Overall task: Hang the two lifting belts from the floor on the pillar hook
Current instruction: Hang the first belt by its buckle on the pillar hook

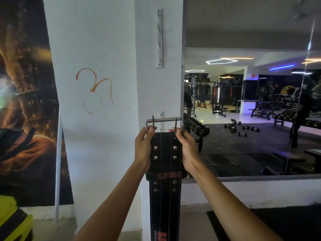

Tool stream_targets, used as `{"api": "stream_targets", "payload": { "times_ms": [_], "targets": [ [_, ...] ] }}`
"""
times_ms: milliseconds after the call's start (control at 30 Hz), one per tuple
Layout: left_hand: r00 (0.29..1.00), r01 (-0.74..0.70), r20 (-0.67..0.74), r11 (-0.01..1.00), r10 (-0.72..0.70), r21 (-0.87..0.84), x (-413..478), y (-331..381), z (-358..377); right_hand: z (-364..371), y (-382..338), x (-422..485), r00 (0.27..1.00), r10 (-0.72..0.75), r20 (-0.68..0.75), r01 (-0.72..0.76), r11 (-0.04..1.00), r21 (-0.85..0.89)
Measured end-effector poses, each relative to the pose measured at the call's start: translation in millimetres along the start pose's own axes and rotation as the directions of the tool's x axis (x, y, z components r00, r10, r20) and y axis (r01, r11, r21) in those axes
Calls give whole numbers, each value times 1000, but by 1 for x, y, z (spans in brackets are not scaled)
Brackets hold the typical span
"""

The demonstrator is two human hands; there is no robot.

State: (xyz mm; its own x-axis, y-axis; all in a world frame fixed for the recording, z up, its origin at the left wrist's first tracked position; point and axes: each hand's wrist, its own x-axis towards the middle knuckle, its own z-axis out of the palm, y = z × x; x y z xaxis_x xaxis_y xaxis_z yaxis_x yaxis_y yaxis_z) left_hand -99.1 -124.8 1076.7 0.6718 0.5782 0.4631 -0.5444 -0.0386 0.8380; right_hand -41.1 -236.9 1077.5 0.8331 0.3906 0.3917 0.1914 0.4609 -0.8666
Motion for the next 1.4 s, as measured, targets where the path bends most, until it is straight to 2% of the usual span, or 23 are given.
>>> {"api": "stream_targets", "payload": {
  "times_ms": [67, 133, 233, 300, 367, 433, 500, 567, 633, 700, 767, 867, 967, 1067, 1167, 1267, 1400],
  "targets": [
    [990, 127, -56, 992, -128, -23, 5, 1, 2, 3, 1, 2, 1000, 0, -31, -1, 999, -34],
    [945, 319, -67, 947, -321, -35, 12, 8, 3, 6, 0, 5, 999, 13, -52, -16, 998, -54],
    [838, 544, 83, 839, -540, -31, 24, 19, -3, 10, 0, 10, 995, 43, -89, -48, 997, -56],
    [775, 612, 209, 791, -596, -13, 31, 22, -8, 11, 0, 15, 995, 34, -95, -41, 996, -77],
    [753, 613, 290, 790, -590, 15, 36, 19, -13, 10, -2, 18, 994, 42, -105, -50, 996, -72],
    [768, 564, 338, 824, -543, 43, 37, 15, -16, 6, -4, 21, 991, 75, -114, -80, 996, -34],
    [822, 447, 330, 885, -464, 129, 34, 8, -16, 3, -5, 24, 987, 98, -126, -100, 995, -10],
    [918, 264, 242, 939, -315, 221, 26, 0, -9, 2, -7, 26, 985, 102, -138, -104, 995, -7],
    [993, 47, 92, 945, -81, 324, 19, -5, 2, 3, -7, 26, 986, 107, -132, -108, 994, 0],
    [992, -109, -12, 918, 122, 381, 14, -4, 12, 5, -8, 25, 988, 105, -115, -105, 994, 5],
    [972, -165, -89, 899, 218, 406, 14, -1, 19, 8, -14, 27, 989, 103, -111, -106, 994, -26],
    [959, -168, -128, 870, 253, 463, 17, 2, 27, 9, -26, 35, 979, 177, -103, -186, 979, -80],
    [953, -170, -143, 862, 267, 478, 26, 3, 29, 2, -31, 42, 979, 199, 33, -197, 978, -73],
    [952, -197, -115, 854, 285, 482, 40, 4, 29, -1, -27, 49, 990, 94, 101, -87, 994, -72],
    [931, -253, -108, 831, 348, 496, 60, 7, 32, 5, -24, 70, 990, -132, 55, 141, 959, -246],
    [898, -324, -91, 785, 431, 528, 94, 16, 34, 22, -25, 110, 926, -377, 6, 357, 872, -336],
    [856, -383, -81, 731, 511, 566, 161, 31, 31, 50, -30, 180, 835, -548, -45, 469, 753, -463]
  ]
}}
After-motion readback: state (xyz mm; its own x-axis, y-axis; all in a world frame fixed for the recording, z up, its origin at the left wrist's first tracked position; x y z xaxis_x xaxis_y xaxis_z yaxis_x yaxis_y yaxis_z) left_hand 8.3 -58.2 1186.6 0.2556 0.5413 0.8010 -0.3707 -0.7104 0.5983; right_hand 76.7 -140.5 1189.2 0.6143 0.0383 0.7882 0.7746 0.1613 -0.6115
